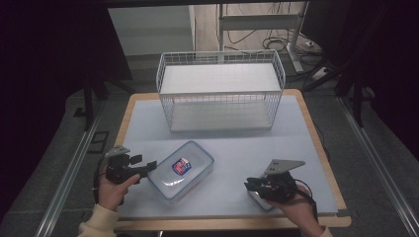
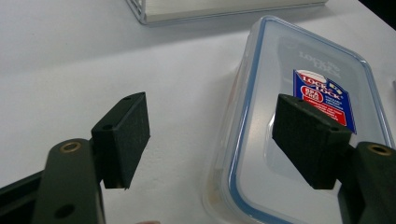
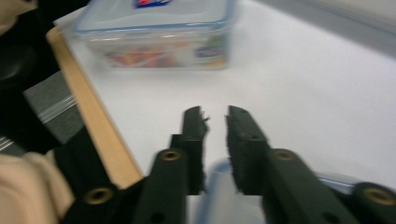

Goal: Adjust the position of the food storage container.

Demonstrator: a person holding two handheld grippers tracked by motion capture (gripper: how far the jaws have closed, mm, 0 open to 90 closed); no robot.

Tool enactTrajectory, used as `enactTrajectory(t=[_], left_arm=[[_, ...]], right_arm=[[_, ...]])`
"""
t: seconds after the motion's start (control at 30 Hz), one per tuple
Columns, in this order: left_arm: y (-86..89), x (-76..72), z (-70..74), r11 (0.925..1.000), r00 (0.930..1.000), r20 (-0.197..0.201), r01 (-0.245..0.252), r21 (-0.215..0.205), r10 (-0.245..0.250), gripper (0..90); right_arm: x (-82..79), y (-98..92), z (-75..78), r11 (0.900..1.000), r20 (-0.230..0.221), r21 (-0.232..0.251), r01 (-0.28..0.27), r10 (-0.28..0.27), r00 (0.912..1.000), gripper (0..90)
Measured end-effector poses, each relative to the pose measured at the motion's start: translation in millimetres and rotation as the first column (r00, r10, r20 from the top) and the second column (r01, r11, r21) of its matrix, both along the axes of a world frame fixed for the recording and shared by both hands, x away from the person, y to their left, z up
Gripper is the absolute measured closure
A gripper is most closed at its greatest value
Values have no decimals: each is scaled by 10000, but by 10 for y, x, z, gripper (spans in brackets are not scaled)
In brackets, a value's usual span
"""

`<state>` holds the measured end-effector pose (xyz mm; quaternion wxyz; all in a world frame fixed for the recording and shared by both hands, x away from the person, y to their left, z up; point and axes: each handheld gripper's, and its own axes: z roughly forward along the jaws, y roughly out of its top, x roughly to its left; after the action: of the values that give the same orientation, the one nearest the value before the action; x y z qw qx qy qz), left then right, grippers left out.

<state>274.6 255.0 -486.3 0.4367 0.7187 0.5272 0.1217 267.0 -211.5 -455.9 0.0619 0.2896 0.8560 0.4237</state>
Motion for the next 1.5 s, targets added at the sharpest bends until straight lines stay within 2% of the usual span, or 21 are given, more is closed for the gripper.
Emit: enactTrajectory(t=[0.03, 0.13, 0.17, 0.2, 0.23, 0.3, 0.33, 0.37, 0.4, 0.43, 0.5, 0.53, 0.57, 0.73, 0.8, 1.13, 1.2, 1.3, 1.37, 1.47, 1.5], left_arm=[[-9, -2, 5, 10000, 10000, -4, 28, -41, -28, 297], [-53, -21, 39, 9998, 9997, 83, 222, -3, -222, 348], [-79, -39, 62, 9994, 9993, 112, 348, -19, -348, 496], [-98, -52, 83, 9986, 9984, 161, 533, -23, -533, 496], [-182, -105, 157, 9932, 9930, 295, 1149, -171, -1143, 657], [-239, -138, 198, 9883, 9879, 370, 1516, -183, -1508, 771], [-300, -170, 236, 9821, 9813, 424, 1883, -82, -1878, 771], [-389, -216, 275, 9732, 9723, 454, 2297, -54, -2292, 861], [-513, -286, 309, 9590, 9579, 450, 2835, 55, -2834, 878], [-513, -286, 309, 9590, 9579, 450, 2835, 55, -2834, 889], [-641, -364, 321, 9434, 9429, 327, 3313, 130, -3316, 895], [-762, -444, 312, 9293, 9295, 125, 3682, 276, -3686, 896], [-762, -444, 312, 9293, 9295, 125, 3682, 276, -3686, 896], [-1019, -627, 239, 8920, 8961, -403, 4438, 855, -4420, 897], [-1092, -679, 183, 8808, 8891, -614, 4577, 1212, -4536, 897], [-1123, -720, -37, 8823, 8919, -1322, 4487, 1418, -4324, 897], [-1122, -719, -93, 8780, 8936, -1493, 4452, 1760, -4232, 897], [-1092, -708, -154, 8803, 9003, -1690, 4298, 2010, -4010, 897], [-1047, -695, -171, 8870, 9073, -1728, 4138, 2049, -3833, 898], [-992, -680, -180, 8898, 9042, -1820, 4174, 1846, -3864, 898], [-967, -670, -180, 8856, 9026, -1899, 4205, 1970, -3863, 898]], right_arm=[[56, -80, 9, 9995, -17, 63, 295, -295, 9996, 569], [100, -143, 11, 9982, 59, 229, 553, -554, 9984, 526], [135, -205, 21, 9962, 0, 514, 707, -708, 9975, 488], [135, -205, 21, 9962, 0, 514, 707, -708, 9975, 488], [155, -250, 37, 9940, 63, 649, 876, -882, 9961, 468], [167, -286, 51, 9921, 91, 788, 980, -990, 9950, 463], [167, -286, 51, 9921, 91, 788, 980, -990, 9950, 463], [170, -306, 60, 9907, 102, 830, 1075, -1087, 9940, 459], [182, -348, 71, 9878, 90, 958, 1226, -1241, 9922, 448], [189, -369, 75, 9860, 104, 1046, 1296, -1314, 9913, 444], [198, -412, 89, 9836, 97, 1088, 1438, -1457, 9893, 438], [205, -432, 94, 9824, 120, 1115, 1496, -1519, 9883, 435], [205, -432, 94, 9824, 120, 1115, 1496, -1519, 9883, 435], [235, -531, 112, 9749, 116, 1219, 1862, -1890, 9819, 419], [245, -578, 120, 9710, 96, 1287, 2016, -2045, 9788, 417], [295, -701, 114, 9610, 62, 1369, 2402, -2433, 9699, 408], [302, -717, 112, 9595, 69, 1373, 2458, -2491, 9684, 407], [306, -739, 116, 9576, 91, 1379, 2529, -2566, 9665, 407], [308, -749, 116, 9572, 112, 1374, 2549, -2588, 9659, 407], [310, -751, 113, 9569, 109, 1370, 2563, -2601, 9655, 407], [310, -751, 112, 9567, 105, 1363, 2573, -2611, 9653, 406]])
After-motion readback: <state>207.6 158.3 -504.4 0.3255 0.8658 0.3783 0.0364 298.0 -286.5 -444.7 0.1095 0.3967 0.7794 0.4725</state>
